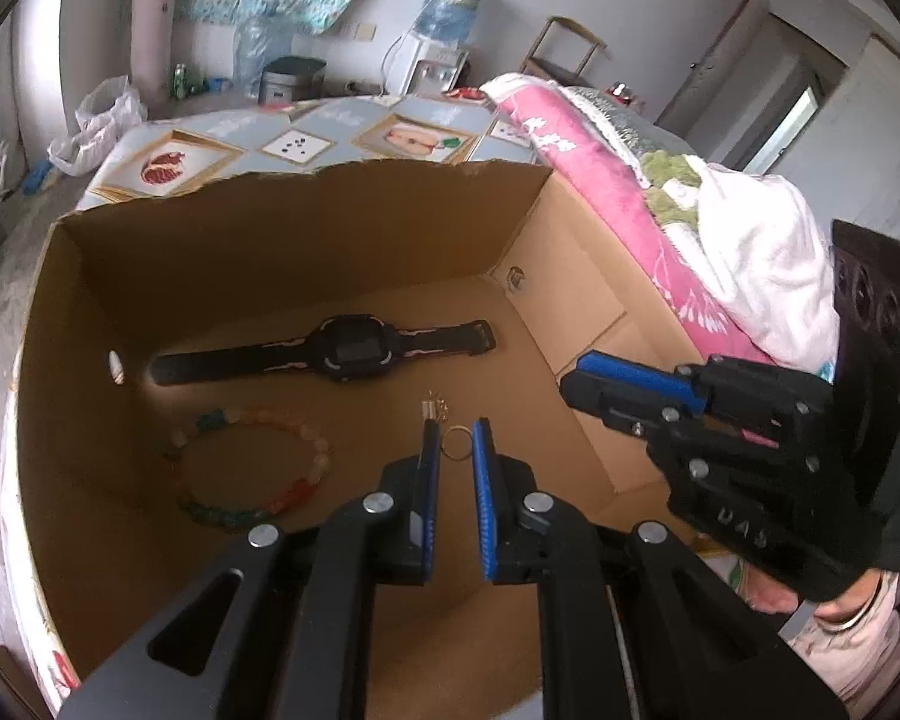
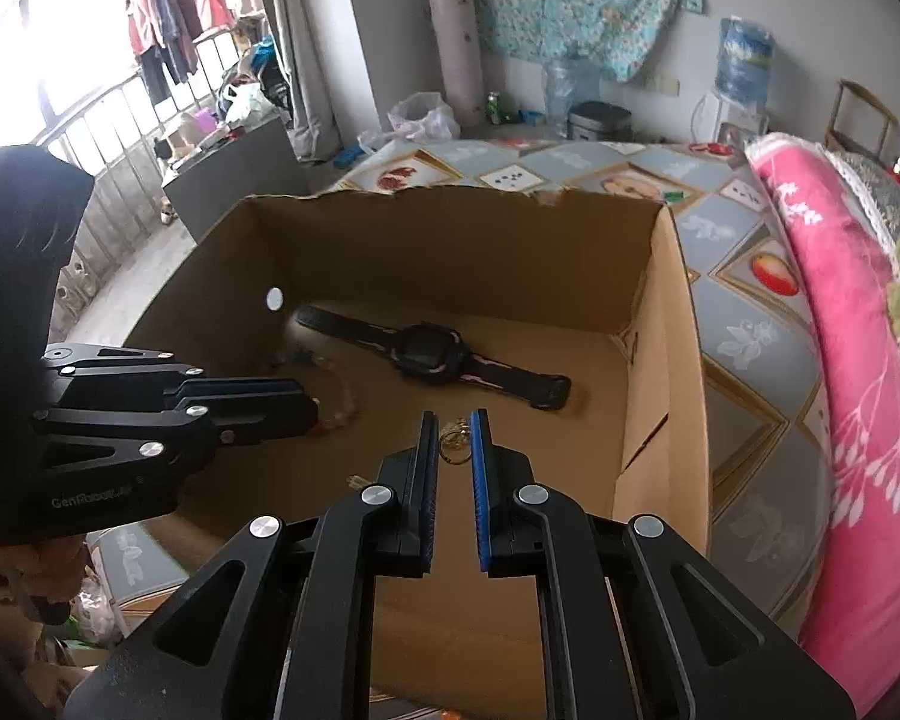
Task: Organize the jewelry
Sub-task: 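Carry the gold ring over the box and open the left gripper, then move both grippers from the box back over the table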
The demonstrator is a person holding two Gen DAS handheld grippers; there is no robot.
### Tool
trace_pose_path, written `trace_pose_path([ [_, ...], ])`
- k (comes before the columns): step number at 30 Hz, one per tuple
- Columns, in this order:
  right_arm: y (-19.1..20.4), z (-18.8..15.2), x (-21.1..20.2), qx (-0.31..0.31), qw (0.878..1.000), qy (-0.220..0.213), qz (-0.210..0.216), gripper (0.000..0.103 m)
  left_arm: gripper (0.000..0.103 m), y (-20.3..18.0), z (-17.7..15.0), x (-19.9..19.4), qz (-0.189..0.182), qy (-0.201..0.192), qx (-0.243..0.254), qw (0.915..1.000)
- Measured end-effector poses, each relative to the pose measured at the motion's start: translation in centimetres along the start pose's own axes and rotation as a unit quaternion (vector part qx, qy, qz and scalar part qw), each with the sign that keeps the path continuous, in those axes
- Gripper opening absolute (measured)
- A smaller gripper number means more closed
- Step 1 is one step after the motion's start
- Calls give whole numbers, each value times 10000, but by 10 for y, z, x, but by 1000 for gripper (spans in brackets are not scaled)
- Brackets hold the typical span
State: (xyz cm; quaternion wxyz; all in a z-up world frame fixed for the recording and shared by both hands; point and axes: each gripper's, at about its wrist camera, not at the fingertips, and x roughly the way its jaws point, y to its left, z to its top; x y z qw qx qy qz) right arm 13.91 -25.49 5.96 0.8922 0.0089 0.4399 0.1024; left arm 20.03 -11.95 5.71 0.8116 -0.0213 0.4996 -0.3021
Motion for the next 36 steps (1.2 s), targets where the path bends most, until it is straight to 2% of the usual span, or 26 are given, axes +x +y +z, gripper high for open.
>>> trace_pose_path([
  [8, -14, 3, 4, 154, 9998, -98, 54, 10, 11, 6, 14, 22, -47, 256, -361, 9990],
  [10, -16, 2, 2, 175, 9997, -130, 92, 10, 13, 9, 14, 23, -89, 295, -453, 9985],
  [12, -17, 2, 1, 206, 9996, -150, 92, 11, 20, 12, 15, 24, -134, 303, -525, 9981],
  [17, -22, 2, -5, 357, 9989, -240, 160, 13, 21, 17, 14, 20, -183, 202, -622, 9977],
  [21, -24, 0, -20, 487, 9975, -438, 265, 21, 22, 18, 13, 5, -248, -81, -631, 9977],
  [27, -26, -11, -55, 666, 9929, -876, 456, 25, 22, 15, 0, -48, -334, -861, -454, 9947],
  [32, -28, -29, -93, 709, 9858, -1319, 756, 28, 27, 15, -33, -108, -293, -1555, -35, 9874],
  [36, -23, -48, -113, 616, 9828, -1486, 910, 28, 30, 22, -68, -140, -269, -1815, 121, 9829],
])
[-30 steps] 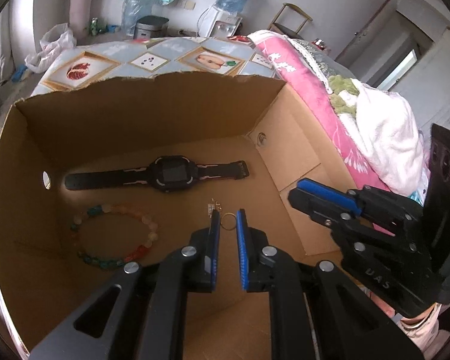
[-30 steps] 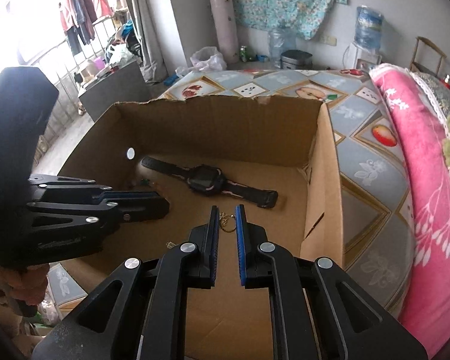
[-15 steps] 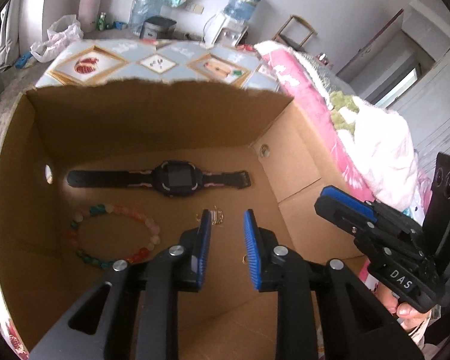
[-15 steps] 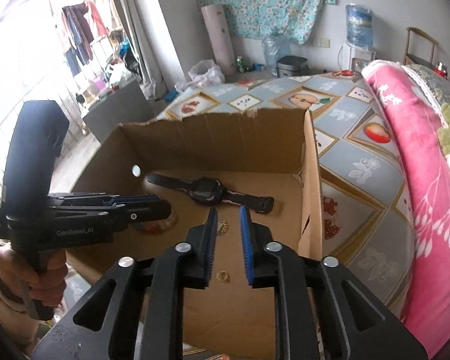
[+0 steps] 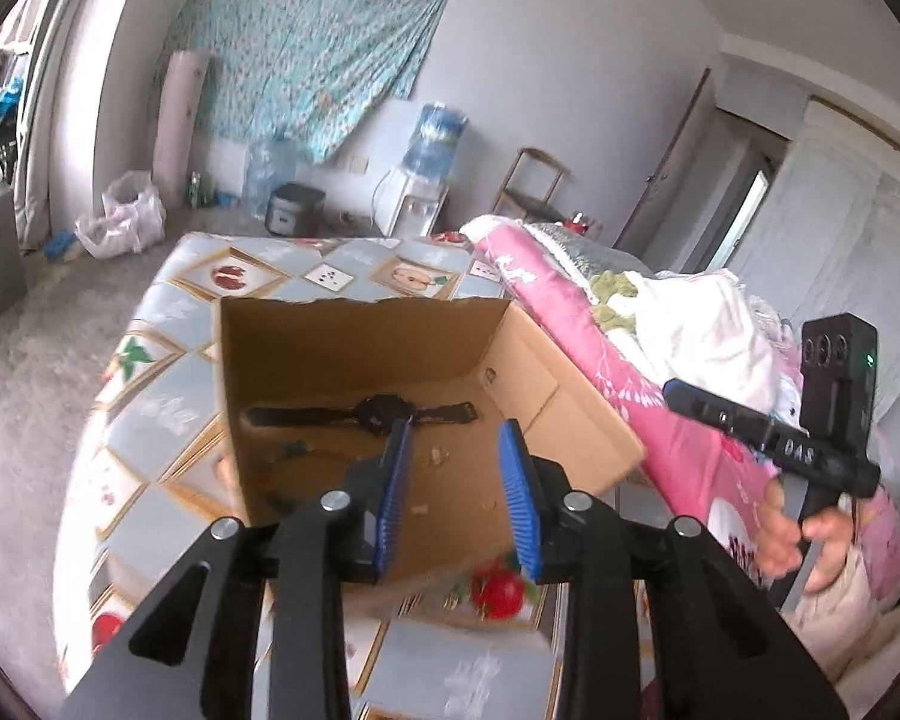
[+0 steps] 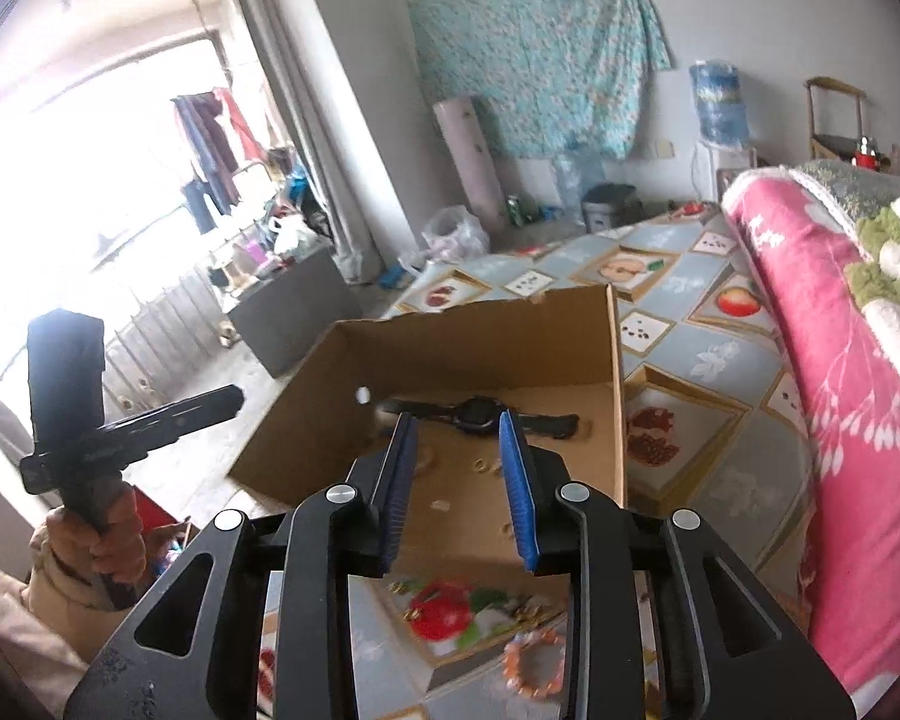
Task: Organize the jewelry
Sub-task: 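Move both grippers from the box back over the table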
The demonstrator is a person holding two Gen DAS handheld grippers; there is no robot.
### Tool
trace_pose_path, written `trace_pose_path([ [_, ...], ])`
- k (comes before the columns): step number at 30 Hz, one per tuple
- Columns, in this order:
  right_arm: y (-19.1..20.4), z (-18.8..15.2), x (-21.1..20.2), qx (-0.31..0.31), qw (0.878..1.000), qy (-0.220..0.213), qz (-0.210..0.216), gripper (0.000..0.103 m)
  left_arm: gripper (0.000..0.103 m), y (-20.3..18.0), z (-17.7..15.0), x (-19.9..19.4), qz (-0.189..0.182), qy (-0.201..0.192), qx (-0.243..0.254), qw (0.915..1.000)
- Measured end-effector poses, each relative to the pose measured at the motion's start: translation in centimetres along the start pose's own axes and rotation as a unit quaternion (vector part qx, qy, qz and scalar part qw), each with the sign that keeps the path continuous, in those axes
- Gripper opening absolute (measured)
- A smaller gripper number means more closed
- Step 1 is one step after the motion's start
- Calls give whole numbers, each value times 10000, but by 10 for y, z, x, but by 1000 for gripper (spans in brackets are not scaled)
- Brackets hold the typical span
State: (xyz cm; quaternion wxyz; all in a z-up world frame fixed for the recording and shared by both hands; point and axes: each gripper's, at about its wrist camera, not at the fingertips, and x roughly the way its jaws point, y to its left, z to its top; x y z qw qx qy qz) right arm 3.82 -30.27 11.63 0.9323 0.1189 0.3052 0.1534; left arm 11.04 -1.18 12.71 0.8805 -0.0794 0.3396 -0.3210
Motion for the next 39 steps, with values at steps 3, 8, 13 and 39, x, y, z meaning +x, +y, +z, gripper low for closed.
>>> trace_pose_path([
  [3, 5, -15, -6, -11, 9999, 57, 97, 28, 30, 3, -22, -20, 25, 3, 86, 10000],
  [8, 17, -52, 9, 87, 9987, 482, 166, 28, 32, 9, -62, -25, 39, 303, 23, 9995],
  [13, 28, -82, 43, 103, 9942, 1066, 120, 34, 32, 5, -100, 10, 757, 793, 414, 9931],
  [39, 59, -118, 137, -1565, 9656, 2014, -500, 19, 32, -13, -147, 83, 1220, 1348, 1512, 9716],
])
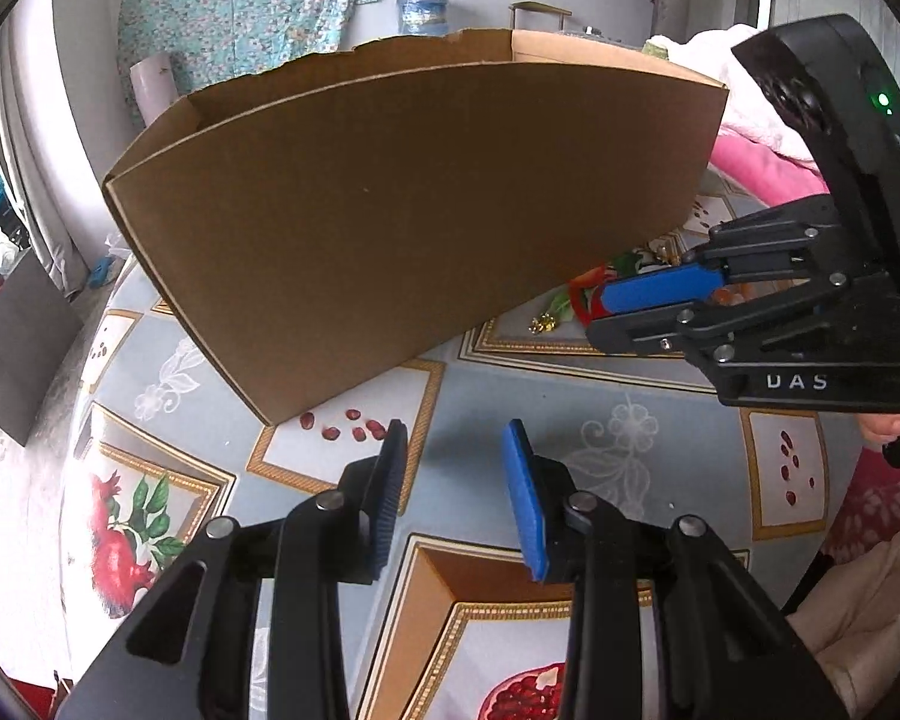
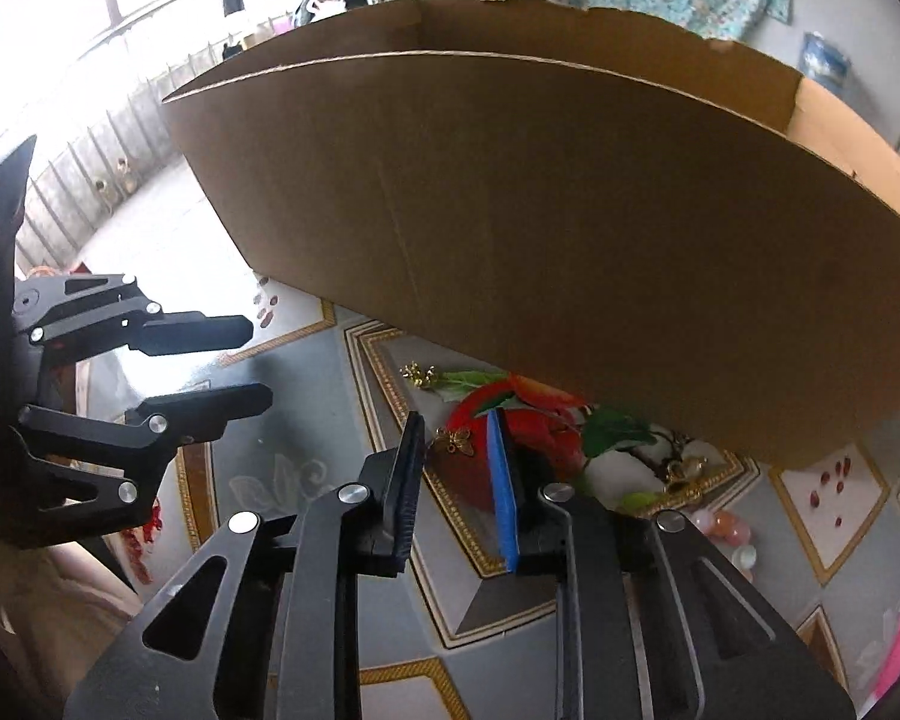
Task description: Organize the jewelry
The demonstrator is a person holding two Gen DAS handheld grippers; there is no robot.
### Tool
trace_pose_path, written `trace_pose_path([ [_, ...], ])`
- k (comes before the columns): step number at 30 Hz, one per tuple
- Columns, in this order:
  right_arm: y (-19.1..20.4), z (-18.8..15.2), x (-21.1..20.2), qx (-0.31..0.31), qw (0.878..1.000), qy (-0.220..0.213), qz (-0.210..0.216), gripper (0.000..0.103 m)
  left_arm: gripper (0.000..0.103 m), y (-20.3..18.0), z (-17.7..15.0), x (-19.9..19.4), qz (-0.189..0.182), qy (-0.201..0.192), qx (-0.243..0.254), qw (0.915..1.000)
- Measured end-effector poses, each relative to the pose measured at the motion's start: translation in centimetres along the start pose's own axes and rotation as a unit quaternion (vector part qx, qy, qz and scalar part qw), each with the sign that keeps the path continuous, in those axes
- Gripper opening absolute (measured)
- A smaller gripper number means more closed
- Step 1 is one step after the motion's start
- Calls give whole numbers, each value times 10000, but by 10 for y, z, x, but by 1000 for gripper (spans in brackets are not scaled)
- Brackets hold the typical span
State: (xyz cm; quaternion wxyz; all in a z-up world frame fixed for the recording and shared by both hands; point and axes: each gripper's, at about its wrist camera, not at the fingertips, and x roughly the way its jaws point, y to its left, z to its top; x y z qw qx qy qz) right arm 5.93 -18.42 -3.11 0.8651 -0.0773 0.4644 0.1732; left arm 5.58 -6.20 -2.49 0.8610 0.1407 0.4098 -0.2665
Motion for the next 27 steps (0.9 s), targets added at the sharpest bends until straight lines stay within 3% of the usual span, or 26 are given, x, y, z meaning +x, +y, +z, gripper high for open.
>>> trace_pose_path([
  [2, 0, 1, 0, -63, 10000, 38, -59, 12, 32, 0, 0, 1, -30, 10, 9, 10000],
  [9, -1, 1, -1, 380, 9990, 140, 194, 10, 32, -4, -1, 0, -164, -14, 119, 9998],
  [19, 15, -5, 6, 1235, 9831, 278, 1321, 11, 32, -15, -21, -17, -441, 85, 427, 9981],
  [23, -1, -10, -12, 1343, 9834, 1, 1221, 24, 32, -18, -20, -17, -433, 102, 420, 9981],
  [27, -22, -24, -29, 1496, 9846, -33, 905, 24, 32, -17, -17, -14, -455, 93, 446, 9979],
])
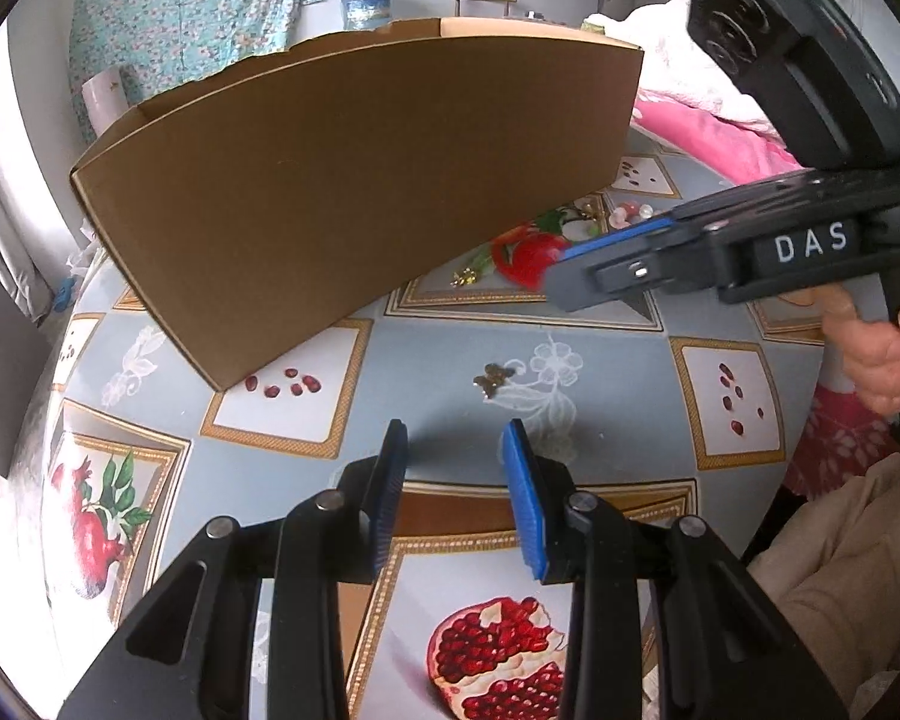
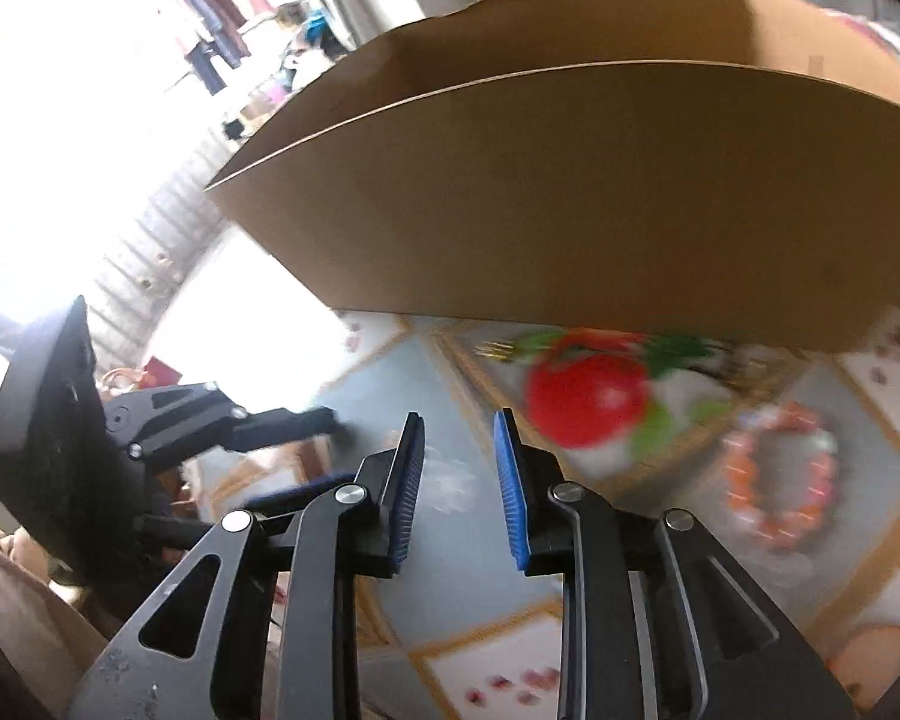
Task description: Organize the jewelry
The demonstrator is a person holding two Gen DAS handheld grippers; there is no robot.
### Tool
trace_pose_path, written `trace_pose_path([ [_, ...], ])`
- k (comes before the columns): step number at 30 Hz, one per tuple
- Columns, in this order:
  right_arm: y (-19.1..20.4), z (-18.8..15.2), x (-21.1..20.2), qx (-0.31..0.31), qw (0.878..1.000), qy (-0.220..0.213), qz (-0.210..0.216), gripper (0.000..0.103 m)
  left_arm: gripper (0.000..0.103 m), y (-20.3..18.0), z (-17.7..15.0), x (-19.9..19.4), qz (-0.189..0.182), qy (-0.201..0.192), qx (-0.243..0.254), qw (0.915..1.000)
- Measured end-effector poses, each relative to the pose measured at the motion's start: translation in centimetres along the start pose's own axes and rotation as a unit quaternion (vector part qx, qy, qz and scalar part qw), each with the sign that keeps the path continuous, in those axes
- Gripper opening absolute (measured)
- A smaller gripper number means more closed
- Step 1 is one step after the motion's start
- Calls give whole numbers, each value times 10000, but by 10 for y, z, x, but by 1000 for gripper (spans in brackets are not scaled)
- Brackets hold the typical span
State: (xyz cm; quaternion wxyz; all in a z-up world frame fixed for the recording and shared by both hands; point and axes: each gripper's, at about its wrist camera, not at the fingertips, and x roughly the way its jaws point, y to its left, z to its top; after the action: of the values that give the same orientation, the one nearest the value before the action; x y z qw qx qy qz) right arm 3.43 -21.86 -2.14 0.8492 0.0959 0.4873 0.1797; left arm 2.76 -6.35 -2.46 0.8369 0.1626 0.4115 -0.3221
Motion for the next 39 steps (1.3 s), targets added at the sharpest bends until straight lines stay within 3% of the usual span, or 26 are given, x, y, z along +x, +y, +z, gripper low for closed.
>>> trace_pose_path([
  [6, -41, -13, -16, 505, 9976, -122, -468, 22, 32, -5, 3, 4, -13, -10, 79, 10000],
  [14, -77, -13, -35, 714, 9869, -375, -1397, 22, 32, -6, 4, 6, 16, -25, 41, 10000],
  [19, -65, -8, -36, 403, 9897, -495, -1284, 27, 32, -5, 4, 6, 21, -37, 30, 10000],
  [27, -45, 11, -7, -169, 9830, -441, -1775, 30, 32, -5, 4, 6, 21, -38, 35, 10000],
  [30, -40, 12, -1, -343, 9802, -412, -1907, 22, 33, -5, 4, 6, 16, -43, 32, 10000],
  [31, -39, 12, 0, -342, 9810, -398, -1869, 11, 33, -5, 4, 6, 15, -44, 33, 10000],
  [39, -28, 3, -3, -252, 9867, -256, -1584, 10, 33, -6, 4, 6, 24, -56, 27, 10000],
])
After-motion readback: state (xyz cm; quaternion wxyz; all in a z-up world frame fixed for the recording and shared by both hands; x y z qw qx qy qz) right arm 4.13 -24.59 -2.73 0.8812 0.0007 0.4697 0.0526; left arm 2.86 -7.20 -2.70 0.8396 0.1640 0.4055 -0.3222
